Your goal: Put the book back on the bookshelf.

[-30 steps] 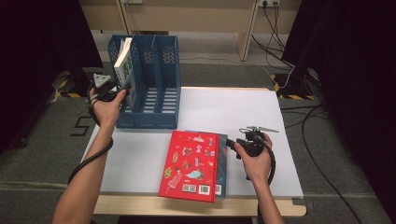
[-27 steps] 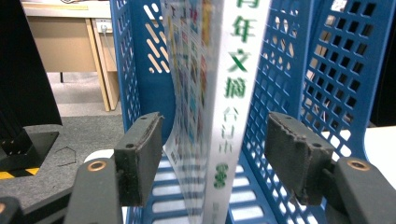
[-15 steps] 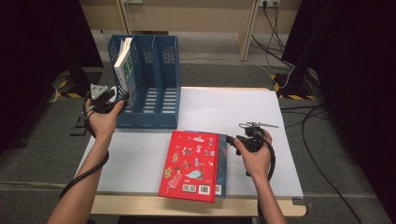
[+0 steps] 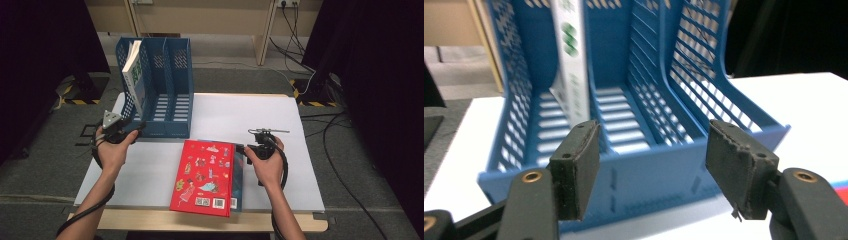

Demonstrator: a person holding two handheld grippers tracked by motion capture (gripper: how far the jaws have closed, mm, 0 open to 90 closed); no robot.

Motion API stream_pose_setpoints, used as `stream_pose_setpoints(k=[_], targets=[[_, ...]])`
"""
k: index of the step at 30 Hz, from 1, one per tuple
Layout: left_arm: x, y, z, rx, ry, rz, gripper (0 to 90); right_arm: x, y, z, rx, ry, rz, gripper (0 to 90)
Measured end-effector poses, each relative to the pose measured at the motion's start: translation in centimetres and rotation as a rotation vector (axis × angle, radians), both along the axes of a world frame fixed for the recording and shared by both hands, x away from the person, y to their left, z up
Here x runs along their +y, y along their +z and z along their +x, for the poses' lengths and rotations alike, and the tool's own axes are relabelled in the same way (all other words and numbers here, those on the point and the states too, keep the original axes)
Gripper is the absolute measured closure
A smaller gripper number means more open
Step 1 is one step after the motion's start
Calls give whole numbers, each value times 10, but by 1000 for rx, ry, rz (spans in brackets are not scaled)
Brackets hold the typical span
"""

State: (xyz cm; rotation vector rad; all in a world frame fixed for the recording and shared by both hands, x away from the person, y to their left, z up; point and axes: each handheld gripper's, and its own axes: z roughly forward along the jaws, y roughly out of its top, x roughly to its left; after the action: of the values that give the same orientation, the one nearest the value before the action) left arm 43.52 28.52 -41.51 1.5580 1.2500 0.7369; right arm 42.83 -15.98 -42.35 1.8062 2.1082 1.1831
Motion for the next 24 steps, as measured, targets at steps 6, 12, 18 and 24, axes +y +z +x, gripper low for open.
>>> stream_pose_setpoints(k=[6, 12, 18, 24], targets=[[-12, -8, -13, 18, -49, 7, 393, 6, -3, 6, 17, 13, 0, 484], [-24, -18, -23, 54, -107, 4, 405, 13, -4, 13, 36, 27, -5, 483], [-41, -25, -29, 83, -169, 2, 420, 19, -8, 23, 55, 38, -11, 483], [-58, -29, -33, 110, -233, -2, 433, 24, -11, 29, 65, 45, -18, 482]])
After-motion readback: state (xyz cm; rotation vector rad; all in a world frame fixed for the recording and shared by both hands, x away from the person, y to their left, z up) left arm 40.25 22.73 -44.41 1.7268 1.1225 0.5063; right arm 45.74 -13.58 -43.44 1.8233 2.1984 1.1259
